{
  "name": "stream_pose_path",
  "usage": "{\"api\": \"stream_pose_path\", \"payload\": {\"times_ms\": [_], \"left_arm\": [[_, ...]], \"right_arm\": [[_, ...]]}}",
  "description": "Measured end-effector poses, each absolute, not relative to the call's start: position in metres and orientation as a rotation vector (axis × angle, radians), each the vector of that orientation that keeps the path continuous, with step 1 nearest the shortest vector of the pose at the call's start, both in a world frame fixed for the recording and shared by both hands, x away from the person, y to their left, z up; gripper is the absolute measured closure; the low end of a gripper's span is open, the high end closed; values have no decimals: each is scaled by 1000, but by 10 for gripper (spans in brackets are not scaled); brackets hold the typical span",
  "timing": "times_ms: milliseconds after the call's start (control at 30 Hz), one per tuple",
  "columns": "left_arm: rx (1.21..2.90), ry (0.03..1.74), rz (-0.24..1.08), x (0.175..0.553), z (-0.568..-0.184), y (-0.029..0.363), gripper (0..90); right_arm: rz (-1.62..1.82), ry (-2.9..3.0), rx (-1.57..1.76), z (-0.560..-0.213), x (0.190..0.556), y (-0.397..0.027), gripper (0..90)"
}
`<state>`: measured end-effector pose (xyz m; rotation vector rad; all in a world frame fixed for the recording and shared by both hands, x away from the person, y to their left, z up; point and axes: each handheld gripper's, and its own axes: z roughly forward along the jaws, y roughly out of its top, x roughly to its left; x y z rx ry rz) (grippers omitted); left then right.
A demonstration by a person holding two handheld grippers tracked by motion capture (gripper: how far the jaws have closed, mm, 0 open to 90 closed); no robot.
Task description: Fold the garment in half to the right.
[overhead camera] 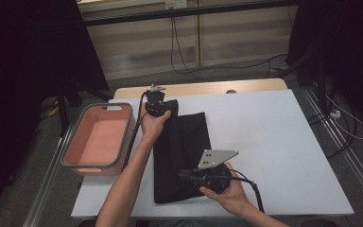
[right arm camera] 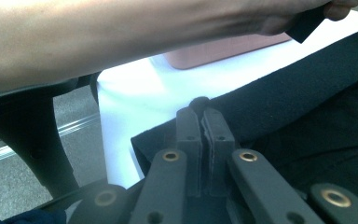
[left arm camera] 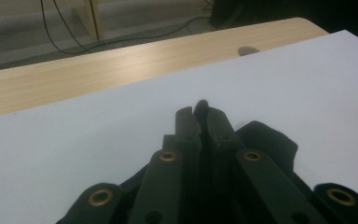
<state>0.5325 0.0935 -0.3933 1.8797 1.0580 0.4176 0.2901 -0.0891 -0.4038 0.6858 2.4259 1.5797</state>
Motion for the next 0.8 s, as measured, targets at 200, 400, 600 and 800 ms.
{"api": "stream_pose_path", "payload": {"times_ms": [200,400,600,800], "left_arm": [[1881,1041,407,533,-395,83,852],[1875,1040,400,535,-403,74,850],[1911,1040,386,537,-414,65,847],[1924,1027,363,538,-418,60,844]], "right_arm": [[1569,2426,695,-403,287,-98,872],[1537,2424,720,-406,284,-108,872],[1517,2436,764,-419,285,-118,871],[1462,2464,793,-430,285,-123,869]]}}
